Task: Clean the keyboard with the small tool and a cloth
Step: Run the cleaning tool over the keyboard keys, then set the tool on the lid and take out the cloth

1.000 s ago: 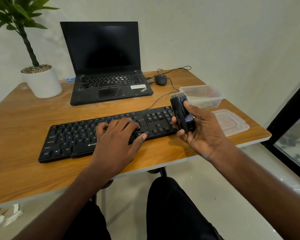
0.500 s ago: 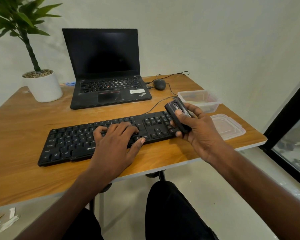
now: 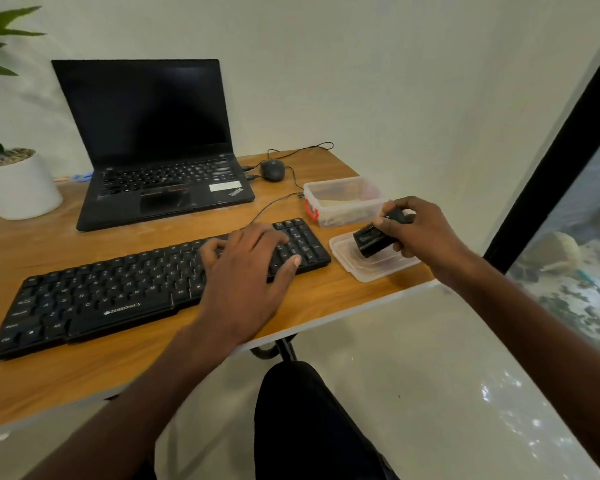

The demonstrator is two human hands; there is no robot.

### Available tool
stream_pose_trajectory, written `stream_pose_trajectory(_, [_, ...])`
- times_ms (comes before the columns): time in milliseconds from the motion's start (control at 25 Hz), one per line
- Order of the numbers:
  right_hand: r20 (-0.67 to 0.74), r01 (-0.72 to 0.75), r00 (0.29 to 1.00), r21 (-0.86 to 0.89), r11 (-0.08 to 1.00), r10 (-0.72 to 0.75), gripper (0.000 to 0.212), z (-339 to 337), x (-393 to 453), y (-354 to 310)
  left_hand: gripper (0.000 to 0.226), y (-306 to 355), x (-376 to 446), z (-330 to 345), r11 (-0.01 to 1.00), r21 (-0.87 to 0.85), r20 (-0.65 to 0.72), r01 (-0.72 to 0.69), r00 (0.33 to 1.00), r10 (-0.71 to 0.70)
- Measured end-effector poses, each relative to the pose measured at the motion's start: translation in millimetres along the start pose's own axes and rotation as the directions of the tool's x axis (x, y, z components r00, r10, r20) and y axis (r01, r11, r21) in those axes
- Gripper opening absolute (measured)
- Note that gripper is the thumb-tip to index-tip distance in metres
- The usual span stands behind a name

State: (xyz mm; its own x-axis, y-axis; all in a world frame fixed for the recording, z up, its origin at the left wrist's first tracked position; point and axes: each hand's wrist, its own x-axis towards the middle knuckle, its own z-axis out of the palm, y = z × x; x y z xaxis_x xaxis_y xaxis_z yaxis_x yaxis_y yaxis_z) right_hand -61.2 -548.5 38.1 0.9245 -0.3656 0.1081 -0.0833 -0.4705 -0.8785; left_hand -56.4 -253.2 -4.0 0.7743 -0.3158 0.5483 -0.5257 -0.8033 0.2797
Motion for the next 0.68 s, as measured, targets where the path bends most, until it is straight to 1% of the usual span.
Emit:
stream_pose_trajectory(80, [0.020,-0.024,1.000,0.004,1.000,0.024,0.030,1.5,8.0,4.6,0.033,19.0,18.6,16.7,1.000,-0.007,0.048,-0.015,0.999,0.016])
stream_pose_trajectory(120, [0.016,-0.017,1.000,-0.031,0.999,0.018,0.033,1.4,10.3,5.5,0.035,25.9,26.5,24.1,1.000,0.000,0.073,-0.016,0.997,0.016])
stream_pose_trajectory(200, [0.000,0.026,1.000,-0.148,0.989,-0.026,0.038,-0.6,14.6,6.4,0.039,33.7,38.9,34.0,0.999,0.038,0.099,-0.010,0.995,0.006])
stream_pose_trajectory(320, [0.046,0.055,0.998,-0.336,0.940,-0.042,0.034,-5.2,19.7,7.9,0.040,33.4,46.3,41.1,0.997,0.072,0.091,0.011,0.996,-0.018])
stream_pose_trajectory(360, [0.050,0.074,0.997,-0.373,0.925,-0.059,0.032,-6.0,20.2,8.0,0.040,31.7,46.1,42.3,0.996,0.086,0.086,0.014,0.996,-0.021])
stream_pose_trajectory(440, [-0.006,0.146,0.987,-0.386,0.911,-0.160,0.029,-6.5,19.6,3.7,0.042,29.1,48.1,44.8,0.994,0.114,0.086,0.004,0.996,-0.014])
stream_pose_trajectory(520, [-0.100,0.236,0.951,-0.380,0.894,-0.294,0.022,-4.4,23.5,-7.9,0.046,28.6,57.8,47.1,0.995,0.103,0.096,-0.019,0.995,0.009])
stream_pose_trajectory(560, [-0.113,0.280,0.934,-0.363,0.889,-0.340,0.018,-1.6,28.6,-15.1,0.047,29.5,65.5,48.0,0.996,0.083,0.107,-0.032,0.994,0.023])
stream_pose_trajectory(600, [-0.086,0.325,0.924,-0.343,0.882,-0.374,0.017,2.2,36.7,-23.4,0.047,30.9,74.0,48.8,0.996,0.074,0.112,-0.044,0.993,0.036])
stream_pose_trajectory(680, [0.049,0.400,0.911,-0.352,0.846,-0.410,0.019,12.3,60.4,-39.0,0.047,32.8,90.6,50.4,0.994,0.093,0.119,-0.064,0.992,0.052])
